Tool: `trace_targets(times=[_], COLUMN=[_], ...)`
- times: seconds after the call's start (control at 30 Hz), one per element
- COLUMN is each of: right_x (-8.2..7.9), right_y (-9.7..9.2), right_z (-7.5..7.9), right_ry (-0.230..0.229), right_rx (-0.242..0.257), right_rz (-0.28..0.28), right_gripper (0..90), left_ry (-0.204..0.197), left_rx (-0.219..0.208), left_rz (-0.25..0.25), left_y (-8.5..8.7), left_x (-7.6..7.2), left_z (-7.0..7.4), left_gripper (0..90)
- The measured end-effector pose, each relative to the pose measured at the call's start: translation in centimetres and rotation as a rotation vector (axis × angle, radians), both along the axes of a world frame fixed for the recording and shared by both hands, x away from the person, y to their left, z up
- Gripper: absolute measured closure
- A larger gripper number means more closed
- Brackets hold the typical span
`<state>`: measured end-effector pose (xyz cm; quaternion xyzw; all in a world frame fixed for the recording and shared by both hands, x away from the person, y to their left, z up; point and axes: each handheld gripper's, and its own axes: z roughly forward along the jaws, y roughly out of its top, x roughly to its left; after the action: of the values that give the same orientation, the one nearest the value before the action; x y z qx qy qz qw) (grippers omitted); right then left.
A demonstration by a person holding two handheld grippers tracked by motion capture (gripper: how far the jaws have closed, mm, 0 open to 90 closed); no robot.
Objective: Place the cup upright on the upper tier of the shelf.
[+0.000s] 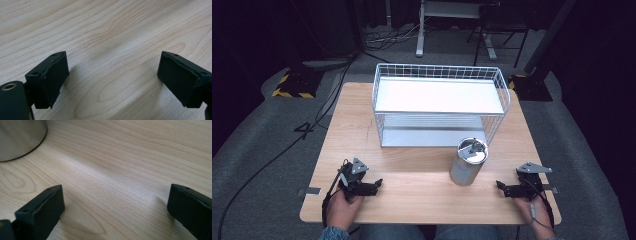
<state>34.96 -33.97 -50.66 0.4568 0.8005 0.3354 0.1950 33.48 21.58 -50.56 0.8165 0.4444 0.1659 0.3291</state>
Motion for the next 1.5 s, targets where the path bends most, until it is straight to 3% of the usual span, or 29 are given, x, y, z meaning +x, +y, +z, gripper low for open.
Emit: trace_targets(times=[0.83,1.0,1.13,1.5], right_x=[0.0,0.0,-0.1,-1.4], right_y=[0.1,0.1,-0.2,0.4], right_z=[0.0,0.1,0.8,4.6], right_ry=[0.006,0.006,0.03,-0.033], right_rx=[-0.002,0.001,0.015,0.073], right_rz=[0.002,-0.021,-0.019,0.024], right_gripper=[0.6,3.5,8.0,7.2], left_ry=[0.003,0.003,0.002,0.002], left_rx=[-0.001,-0.001,0.0,-0.002], left_rz=[0.005,0.005,0.005,0.004], left_y=[-0.2,-0.2,-0.2,-0.2], left_x=[0.3,0.3,0.3,0.3], left_z=[0.0,0.0,0.0,0.0], left_gripper=[9.0,9.0,9.0,9.0])
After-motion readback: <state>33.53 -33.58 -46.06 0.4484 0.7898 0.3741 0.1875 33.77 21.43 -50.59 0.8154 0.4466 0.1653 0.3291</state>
